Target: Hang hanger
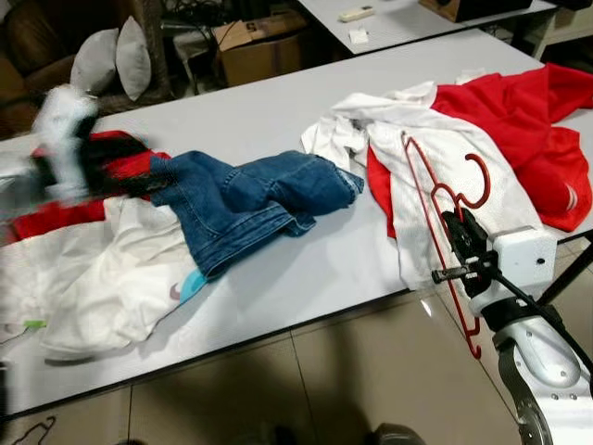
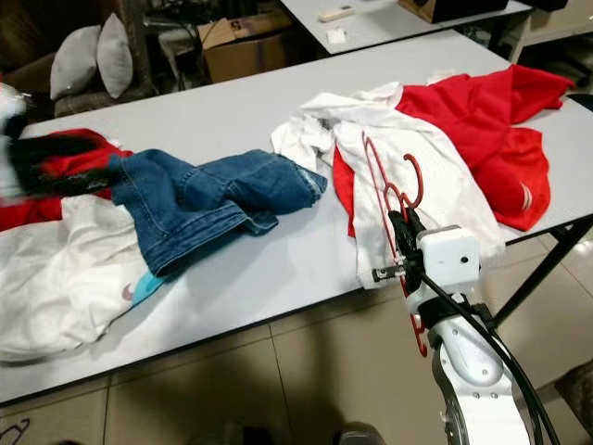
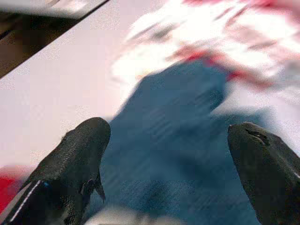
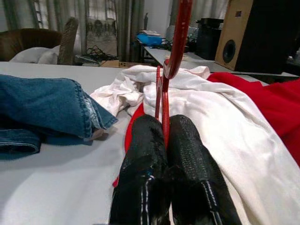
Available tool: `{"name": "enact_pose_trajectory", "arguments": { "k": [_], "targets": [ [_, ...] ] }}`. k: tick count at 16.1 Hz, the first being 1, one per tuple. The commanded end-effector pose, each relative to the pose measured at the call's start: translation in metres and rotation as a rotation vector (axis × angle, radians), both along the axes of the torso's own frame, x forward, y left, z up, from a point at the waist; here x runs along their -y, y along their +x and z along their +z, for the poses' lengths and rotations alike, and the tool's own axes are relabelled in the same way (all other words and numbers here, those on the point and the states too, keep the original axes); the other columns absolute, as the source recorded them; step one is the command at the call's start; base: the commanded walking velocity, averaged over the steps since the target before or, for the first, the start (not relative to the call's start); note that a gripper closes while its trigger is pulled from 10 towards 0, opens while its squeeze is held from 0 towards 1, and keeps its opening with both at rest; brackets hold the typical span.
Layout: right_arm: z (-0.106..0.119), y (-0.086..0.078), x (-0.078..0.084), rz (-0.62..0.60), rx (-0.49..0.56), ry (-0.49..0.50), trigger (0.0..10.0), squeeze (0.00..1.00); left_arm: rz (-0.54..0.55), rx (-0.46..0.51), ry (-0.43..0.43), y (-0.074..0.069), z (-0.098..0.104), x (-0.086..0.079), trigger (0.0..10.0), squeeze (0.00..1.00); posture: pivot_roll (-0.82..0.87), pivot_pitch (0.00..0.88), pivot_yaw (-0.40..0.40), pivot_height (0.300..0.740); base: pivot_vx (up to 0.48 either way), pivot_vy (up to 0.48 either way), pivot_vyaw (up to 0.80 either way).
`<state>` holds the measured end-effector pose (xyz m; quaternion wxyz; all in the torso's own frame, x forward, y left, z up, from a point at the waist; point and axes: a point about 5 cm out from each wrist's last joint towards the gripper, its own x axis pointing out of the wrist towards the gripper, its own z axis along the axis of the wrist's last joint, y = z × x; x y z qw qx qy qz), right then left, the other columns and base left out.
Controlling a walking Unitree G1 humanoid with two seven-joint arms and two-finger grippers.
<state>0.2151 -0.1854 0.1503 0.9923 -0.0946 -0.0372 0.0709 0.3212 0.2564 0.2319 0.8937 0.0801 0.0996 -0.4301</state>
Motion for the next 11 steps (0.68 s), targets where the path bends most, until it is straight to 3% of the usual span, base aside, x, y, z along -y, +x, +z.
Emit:
{"name": "enact_pose_trajectory", "arguments": {
  "k": [1, 3, 4, 5, 8, 9, 10, 11],
  "targets": [
    [-0.002, 0.002, 0.000, 0.012, -0.014, 0.014, 10.0, 0.00, -0.068, 0.003, -0.027, -0.002, 0.003, 0.016, 10.0, 1.00, -0.18, 0.000, 0.121, 0.740, 0.000, 0.000, 0.00],
    [-0.002, 0.003, -0.001, 0.014, -0.011, 0.013, 10.0, 0.00, -0.204, -0.031, -0.043, -0.007, -0.015, 0.058, 10.0, 1.00, -0.19, 0.000, 0.125, 0.740, 0.000, 0.000, 0.00],
    [-0.001, 0.003, -0.001, 0.013, -0.008, 0.014, 10.0, 0.00, -0.274, -0.058, -0.045, -0.012, -0.030, 0.086, 10.0, 1.00, -0.19, 0.000, 0.125, 0.740, 0.000, 0.000, 0.00],
    [-0.001, 0.003, -0.002, 0.012, -0.005, 0.012, 10.0, 0.00, -0.312, -0.054, 0.029, -0.016, -0.049, 0.111, 10.0, 1.00, -0.19, 0.000, 0.130, 0.740, 0.000, 0.000, 0.00],
    [-0.001, 0.002, -0.001, 0.001, -0.001, 0.015, 10.0, 0.00, -0.306, 0.054, 0.057, -0.022, -0.070, 0.141, 10.0, 1.00, -0.20, 0.000, 0.137, 0.740, 0.000, 0.000, 0.00],
    [-0.001, 0.001, -0.001, -0.001, -0.001, 0.015, 10.0, 0.00, -0.280, 0.087, 0.070, -0.021, -0.072, 0.144, 10.0, 0.93, -0.20, 0.000, 0.136, 0.740, 0.000, 0.000, 0.00],
    [-0.001, 0.001, -0.002, 0.000, -0.001, 0.016, 10.0, 0.00, -0.250, 0.143, 0.109, -0.020, -0.076, 0.148, 10.0, 0.16, -0.19, 0.000, 0.135, 0.740, 0.000, 0.000, 0.00],
    [-0.002, 0.002, -0.003, 0.003, -0.001, 0.015, 10.0, 0.00, -0.219, 0.209, 0.155, -0.018, -0.079, 0.150, 10.0, 0.00, -0.19, 0.000, 0.134, 0.740, 0.000, 0.000, 0.00]
  ]
}}
